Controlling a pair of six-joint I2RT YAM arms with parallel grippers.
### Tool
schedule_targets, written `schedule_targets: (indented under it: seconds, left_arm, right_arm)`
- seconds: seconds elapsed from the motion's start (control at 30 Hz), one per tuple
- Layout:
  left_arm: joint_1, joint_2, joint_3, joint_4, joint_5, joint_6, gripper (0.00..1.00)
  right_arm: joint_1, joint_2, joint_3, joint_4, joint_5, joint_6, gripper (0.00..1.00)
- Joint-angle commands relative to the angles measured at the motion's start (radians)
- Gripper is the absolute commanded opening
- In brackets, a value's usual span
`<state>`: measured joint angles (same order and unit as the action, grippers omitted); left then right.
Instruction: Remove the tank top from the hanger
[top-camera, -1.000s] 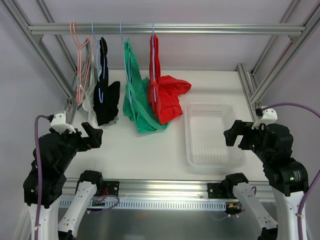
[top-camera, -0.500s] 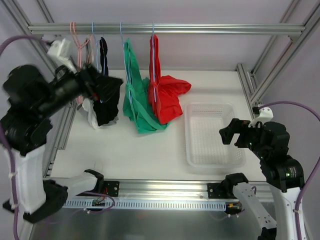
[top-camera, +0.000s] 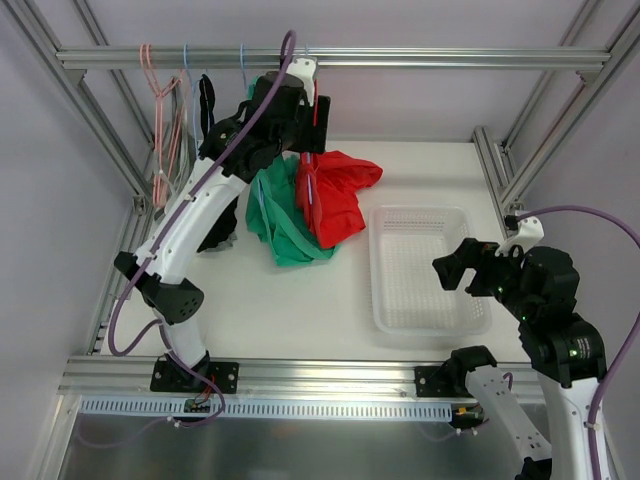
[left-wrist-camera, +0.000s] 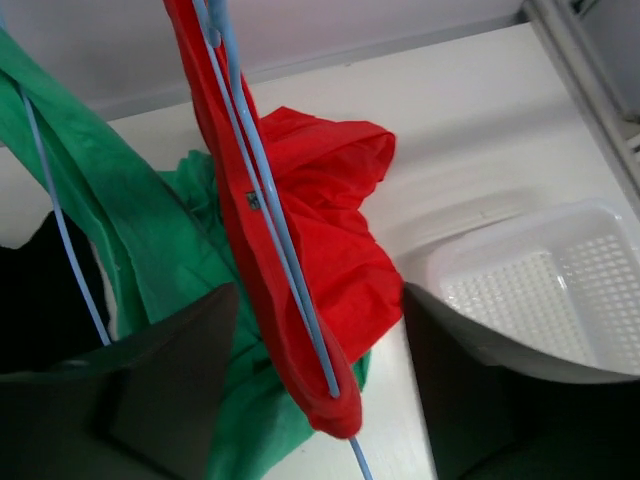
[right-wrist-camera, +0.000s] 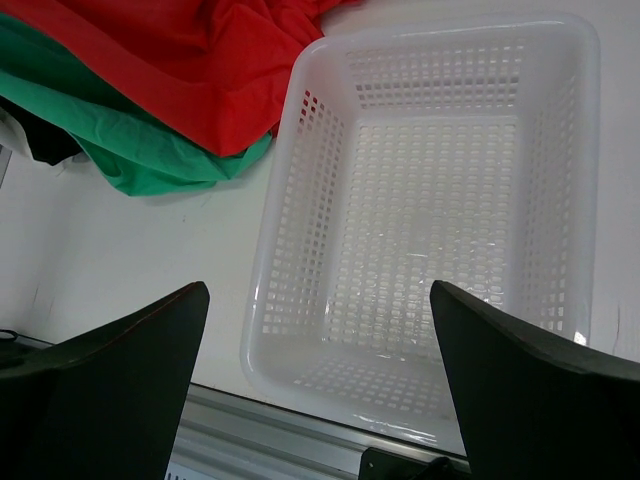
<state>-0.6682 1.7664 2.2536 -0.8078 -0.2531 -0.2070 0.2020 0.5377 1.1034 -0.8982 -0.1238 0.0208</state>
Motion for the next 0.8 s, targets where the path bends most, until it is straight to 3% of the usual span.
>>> schedule_targets:
  seconds: [0.0,0.07,0.2,0.37,0.43,0.77]
  left_arm:
    - [-0.008,-0.007,0.069,0.053,-0.095,0.06,0.61]
    - [-0.008,0.007,0.067,0.059,-0.103,0.063,0.51]
    - [-0.008,0.036,0.067,0.067,-0.127,0.066,0.21]
    - [-0.008,0.03,0.069,0.076,-0.143,0.063,0.04]
    - [-0.008,0.031,0.08,0.087,-0.156,0.076,0.0]
    - [-0.008,0.047,0.113,0.122,-0.141,0.092,0.0]
  right_arm:
    - [0.007,-0.004,-0.022,0.059,-0.048,0.024,1.0]
    - [0.005,-0.001,-0.034,0.07,-0.06,0.025,0.99]
    - [0.005,0.005,-0.043,0.079,-0.071,0.024,0.99]
    - [0.005,0.005,-0.054,0.091,-0.077,0.024,1.0]
    - [0.005,0.008,-0.054,0.094,-0.08,0.024,0.99]
    - [0.005,0.011,-0.068,0.107,-0.071,0.019,0.99]
